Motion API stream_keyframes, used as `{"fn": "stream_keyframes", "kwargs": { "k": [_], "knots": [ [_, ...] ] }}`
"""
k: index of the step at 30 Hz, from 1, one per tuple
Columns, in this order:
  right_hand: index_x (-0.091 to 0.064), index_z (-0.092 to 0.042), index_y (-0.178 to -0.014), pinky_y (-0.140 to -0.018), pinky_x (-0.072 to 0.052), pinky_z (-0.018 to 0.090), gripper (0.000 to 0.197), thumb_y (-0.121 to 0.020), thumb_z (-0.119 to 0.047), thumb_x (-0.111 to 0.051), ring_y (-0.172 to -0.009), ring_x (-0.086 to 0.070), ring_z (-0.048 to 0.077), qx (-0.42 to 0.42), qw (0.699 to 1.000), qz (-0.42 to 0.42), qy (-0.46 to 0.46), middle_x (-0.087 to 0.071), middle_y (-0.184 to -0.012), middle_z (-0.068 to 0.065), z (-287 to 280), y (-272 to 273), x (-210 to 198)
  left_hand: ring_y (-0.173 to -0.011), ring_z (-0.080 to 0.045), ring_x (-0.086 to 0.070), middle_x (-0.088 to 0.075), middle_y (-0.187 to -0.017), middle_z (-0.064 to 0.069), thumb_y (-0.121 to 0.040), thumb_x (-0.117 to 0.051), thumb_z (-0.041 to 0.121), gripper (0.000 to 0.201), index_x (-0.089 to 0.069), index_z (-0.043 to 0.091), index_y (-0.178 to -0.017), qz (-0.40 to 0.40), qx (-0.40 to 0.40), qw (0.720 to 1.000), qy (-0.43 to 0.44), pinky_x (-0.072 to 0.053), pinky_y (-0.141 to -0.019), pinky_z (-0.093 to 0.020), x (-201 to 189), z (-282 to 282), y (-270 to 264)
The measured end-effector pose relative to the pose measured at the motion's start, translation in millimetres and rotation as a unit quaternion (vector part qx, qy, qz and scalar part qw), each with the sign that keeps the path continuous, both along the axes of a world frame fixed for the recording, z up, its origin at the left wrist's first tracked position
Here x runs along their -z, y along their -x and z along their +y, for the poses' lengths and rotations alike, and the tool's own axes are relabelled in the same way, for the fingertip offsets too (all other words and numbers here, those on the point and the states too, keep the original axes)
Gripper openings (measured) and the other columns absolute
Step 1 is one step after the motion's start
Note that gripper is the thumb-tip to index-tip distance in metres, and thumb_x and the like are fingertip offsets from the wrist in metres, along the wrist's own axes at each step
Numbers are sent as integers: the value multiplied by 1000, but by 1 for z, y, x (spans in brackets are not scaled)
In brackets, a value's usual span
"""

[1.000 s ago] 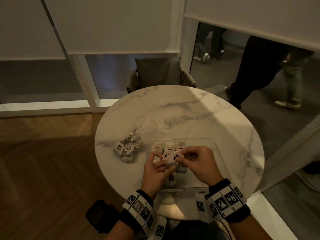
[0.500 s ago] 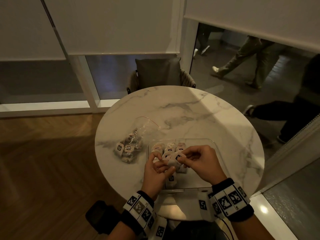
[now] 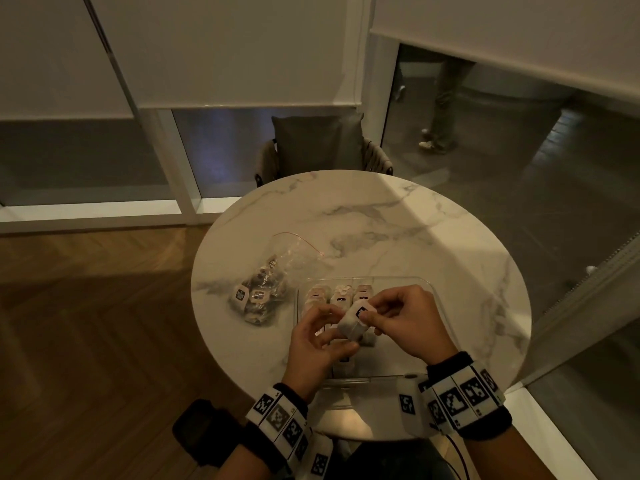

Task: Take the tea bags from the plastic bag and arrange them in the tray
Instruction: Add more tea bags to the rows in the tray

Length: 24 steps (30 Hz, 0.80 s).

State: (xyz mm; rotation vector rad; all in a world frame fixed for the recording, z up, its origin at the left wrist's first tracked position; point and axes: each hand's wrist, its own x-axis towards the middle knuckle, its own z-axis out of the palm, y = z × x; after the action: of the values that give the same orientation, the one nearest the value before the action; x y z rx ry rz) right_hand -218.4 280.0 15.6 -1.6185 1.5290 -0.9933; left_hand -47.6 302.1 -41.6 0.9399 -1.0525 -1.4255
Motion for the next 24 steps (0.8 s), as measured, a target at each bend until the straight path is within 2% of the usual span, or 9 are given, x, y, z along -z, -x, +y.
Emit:
{"fn": "stream_keyframes", "kwargs": {
  "k": [5,8,11,14,16,18,20,24],
  "knots": [
    [-76,-8,-82,-50,-51,20,13,-72,-9,-85,-48,-66,15,14,1000,3,-25,-71,-63,6,0,3,-1,-88,-31,-72,-69,-105,-18,-73,-74,-17,35,-67,0,-103,-4,-23,1000,5,-58,-76,-33,7,-2,0],
    [-75,-5,-84,-50,-51,21,17,-71,-9,-86,-48,-67,17,24,999,-8,-37,-71,-65,9,0,4,-2,-89,-33,-72,-71,-101,-18,-80,-70,-13,26,-70,1,-102,-2,-33,999,4,-58,-75,-32,8,-3,1],
    [-76,-7,-82,-50,-51,22,15,-71,-9,-86,-48,-67,16,26,999,-8,-41,-71,-63,7,1,5,-3,-86,-28,-73,-73,-96,-15,-86,-65,-10,20,-71,1,-102,7,-35,999,-4,-59,-73,-29,6,-2,2],
    [-75,-6,-83,-49,-51,21,16,-71,-8,-86,-47,-66,14,35,998,-16,-41,-71,-63,8,1,6,-5,-90,-29,-73,-72,-104,-14,-86,-64,-12,27,-71,3,-107,5,-25,1000,1,-59,-76,-31,5,-1,1],
    [-75,-5,-84,-49,-51,20,17,-71,-7,-85,-46,-66,14,39,998,-18,-43,-71,-63,9,1,7,-7,-88,-29,-73,-71,-109,-10,-80,-66,-18,40,-70,5,-112,-4,-14,1000,9,-59,-79,-33,5,-1,0],
    [-75,-4,-86,-48,-50,19,19,-71,-7,-85,-46,-66,13,42,998,-21,-47,-71,-64,10,1,7,-7,-84,-25,-73,-72,-109,-4,-74,-67,-23,48,-68,6,-113,-8,-1,1000,18,-59,-77,-33,4,0,0],
    [-75,-3,-87,-48,-49,19,19,-71,-7,-85,-46,-66,14,38,998,-19,-53,-71,-63,9,2,6,-6,-85,-24,-73,-73,-108,0,-72,-68,-24,49,-68,7,-110,-9,2,1000,27,-59,-74,-32,3,1,0],
    [-75,-4,-83,-47,-48,21,15,-71,-8,-85,-46,-65,17,37,997,-31,-63,-70,-58,8,2,4,-4,-91,-27,-74,-76,-105,0,-73,-69,-23,45,-70,7,-106,3,-10,1000,26,-59,-77,-32,3,2,1]
  ]
}}
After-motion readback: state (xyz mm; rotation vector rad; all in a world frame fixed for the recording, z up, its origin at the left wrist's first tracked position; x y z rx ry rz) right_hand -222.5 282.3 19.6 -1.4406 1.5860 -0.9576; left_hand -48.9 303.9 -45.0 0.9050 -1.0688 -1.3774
